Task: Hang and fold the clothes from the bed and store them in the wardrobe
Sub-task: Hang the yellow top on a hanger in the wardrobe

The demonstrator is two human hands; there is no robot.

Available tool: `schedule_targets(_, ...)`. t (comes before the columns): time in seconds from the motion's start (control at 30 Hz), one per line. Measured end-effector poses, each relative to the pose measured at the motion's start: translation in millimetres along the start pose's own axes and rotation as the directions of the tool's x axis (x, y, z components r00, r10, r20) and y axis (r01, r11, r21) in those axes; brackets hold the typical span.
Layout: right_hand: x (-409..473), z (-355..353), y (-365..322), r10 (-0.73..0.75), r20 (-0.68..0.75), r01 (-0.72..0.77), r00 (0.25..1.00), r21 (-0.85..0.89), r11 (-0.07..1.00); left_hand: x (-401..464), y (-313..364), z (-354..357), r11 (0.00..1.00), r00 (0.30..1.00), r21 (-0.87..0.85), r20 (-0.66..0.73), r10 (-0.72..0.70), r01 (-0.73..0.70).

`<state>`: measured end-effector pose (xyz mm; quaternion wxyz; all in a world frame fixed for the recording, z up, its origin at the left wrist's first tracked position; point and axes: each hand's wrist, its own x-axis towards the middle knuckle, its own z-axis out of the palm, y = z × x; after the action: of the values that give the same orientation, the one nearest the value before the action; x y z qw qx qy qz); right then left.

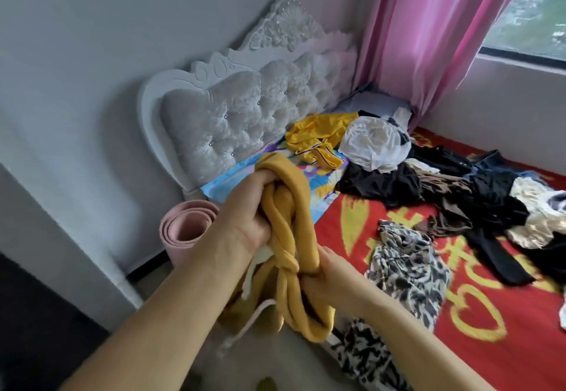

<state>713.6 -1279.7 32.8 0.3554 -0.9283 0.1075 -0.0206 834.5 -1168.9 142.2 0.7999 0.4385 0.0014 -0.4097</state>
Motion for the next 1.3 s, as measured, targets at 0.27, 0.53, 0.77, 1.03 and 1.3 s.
schedule_targets(0.27, -58.6, -9.6, -29.2, 0.218, -0.411, -0.089, 0.885, 0.31, 0.947, -87.6, -17.9, -63.5, 0.953, 0.975, 0.262, -0.116, 0.19, -0.154)
schedule_targets(0.53, -82.5, -23.2, -131.9, 0.095, -0.325, 0.075, 0.941, 0.475, 0.877, -176.5, -11.0, -143.4, -0.227, 0.865, 0.971, 0.179, 0.47, -0.077)
schedule_targets(0.77, -85.9, 32.5, -251.8, -0.214, -0.162, 0.264, 0.963, 0.421, 0.868, -231.5, -37.5, -191.3, 0.38, 0.981, 0.904, 0.185, 0.06, -0.194)
schedule_targets(1.03, -90.0, 89.1, -335.5, -0.255, -0.366, 0.394, 0.895, 0.38, 0.837, -291.3, 58.8, -314.1, 0.471, 0.789, 0.882, -0.304, 0.535, 0.021)
schedule_targets(1.3, -47.5, 136.3, -381.9, -0.198, -0.318, 0.31, 0.927, 0.356, 0.882, -335.6, 147.9, -337.7, 0.81, 0.768, 0.552, -0.428, 0.477, -0.195)
